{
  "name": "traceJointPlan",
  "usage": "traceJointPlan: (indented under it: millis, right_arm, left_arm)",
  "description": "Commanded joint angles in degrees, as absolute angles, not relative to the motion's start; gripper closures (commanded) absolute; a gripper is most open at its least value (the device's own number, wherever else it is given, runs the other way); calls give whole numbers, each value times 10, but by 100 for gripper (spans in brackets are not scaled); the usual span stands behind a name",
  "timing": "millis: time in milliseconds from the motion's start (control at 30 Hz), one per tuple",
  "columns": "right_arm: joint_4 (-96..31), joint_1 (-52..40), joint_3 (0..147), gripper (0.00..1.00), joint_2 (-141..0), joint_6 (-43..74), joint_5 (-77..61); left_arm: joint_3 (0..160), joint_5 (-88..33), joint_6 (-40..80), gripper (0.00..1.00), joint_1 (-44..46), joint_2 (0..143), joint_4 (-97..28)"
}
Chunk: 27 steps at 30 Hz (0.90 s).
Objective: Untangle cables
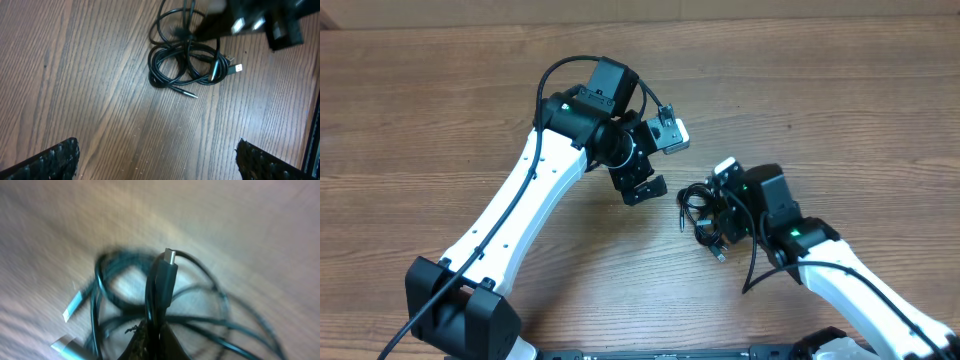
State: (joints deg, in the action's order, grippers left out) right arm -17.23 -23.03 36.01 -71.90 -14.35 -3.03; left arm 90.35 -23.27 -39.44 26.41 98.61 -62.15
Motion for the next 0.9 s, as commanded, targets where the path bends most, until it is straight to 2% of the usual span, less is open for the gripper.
traceJointPlan:
  millis: [0,267,567,733,867]
  right_arm:
    - [-165,-235,416,96,-647,-117,-50]
    - [-105,-235,434,96,-525,-102,-57]
    - [-64,-234,434,96,-492,-77,-54]
    - [-65,-234,434,96,-492,-66,27]
    - [-63,-234,434,96,-492,-6,98]
  left_arm:
    - [905,-231,-405,0,263,990,-621]
    - [905,-231,-405,0,263,990,-621]
    - [905,-231,-405,0,263,990,-621]
    - [905,-231,-405,0,263,990,-621]
    - [905,-231,-405,0,263,990,-621]
